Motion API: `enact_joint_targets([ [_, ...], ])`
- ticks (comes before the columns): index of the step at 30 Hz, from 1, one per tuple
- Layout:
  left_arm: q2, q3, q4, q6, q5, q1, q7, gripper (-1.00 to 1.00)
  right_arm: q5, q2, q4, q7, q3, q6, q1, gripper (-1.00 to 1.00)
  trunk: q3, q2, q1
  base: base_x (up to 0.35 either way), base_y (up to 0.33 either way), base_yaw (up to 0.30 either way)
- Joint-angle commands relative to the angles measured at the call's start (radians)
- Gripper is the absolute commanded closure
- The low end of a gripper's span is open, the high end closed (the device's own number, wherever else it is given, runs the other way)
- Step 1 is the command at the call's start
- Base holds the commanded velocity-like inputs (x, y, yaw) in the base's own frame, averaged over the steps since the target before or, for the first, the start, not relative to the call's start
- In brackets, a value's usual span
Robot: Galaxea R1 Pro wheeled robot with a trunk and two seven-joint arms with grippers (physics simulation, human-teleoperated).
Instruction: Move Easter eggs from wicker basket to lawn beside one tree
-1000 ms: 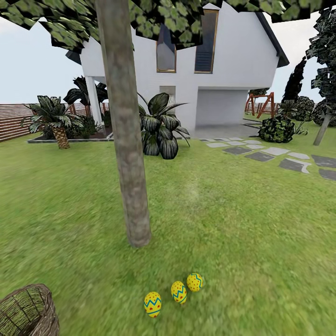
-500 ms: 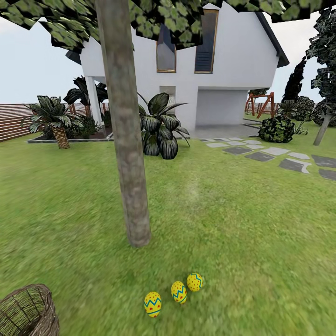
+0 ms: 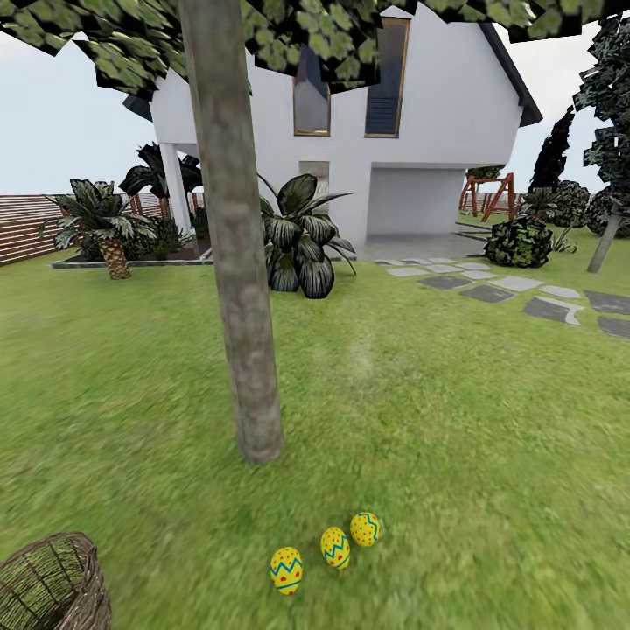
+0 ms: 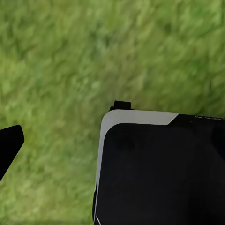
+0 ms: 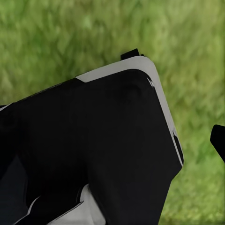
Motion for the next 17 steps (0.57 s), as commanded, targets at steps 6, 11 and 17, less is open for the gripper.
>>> enact_joint_targets([
  [6,0.0,-0.009,0.0,-0.002,0.008,-0.001,0.005,-1.0,0.004,0.0,-0.002,0.004,-0.008,0.006,0.0,-1.0,-0.002,-0.002,0.0,0.0,0.0,0.0],
  [11,0.0,-0.009,0.0,-0.002,0.008,-0.001,0.004,-1.0,0.004,0.0,-0.002,0.004,-0.008,0.006,0.0,-1.0,-0.002,-0.002,0.0,0.0,0.0,0.0],
  [17,0.001,-0.009,0.0,-0.002,0.008,-0.001,0.004,-1.0,0.004,0.0,-0.002,0.004,-0.008,0.006,0.0,-1.0,-0.002,-0.002,0.0,0.0,0.0,0.0],
])
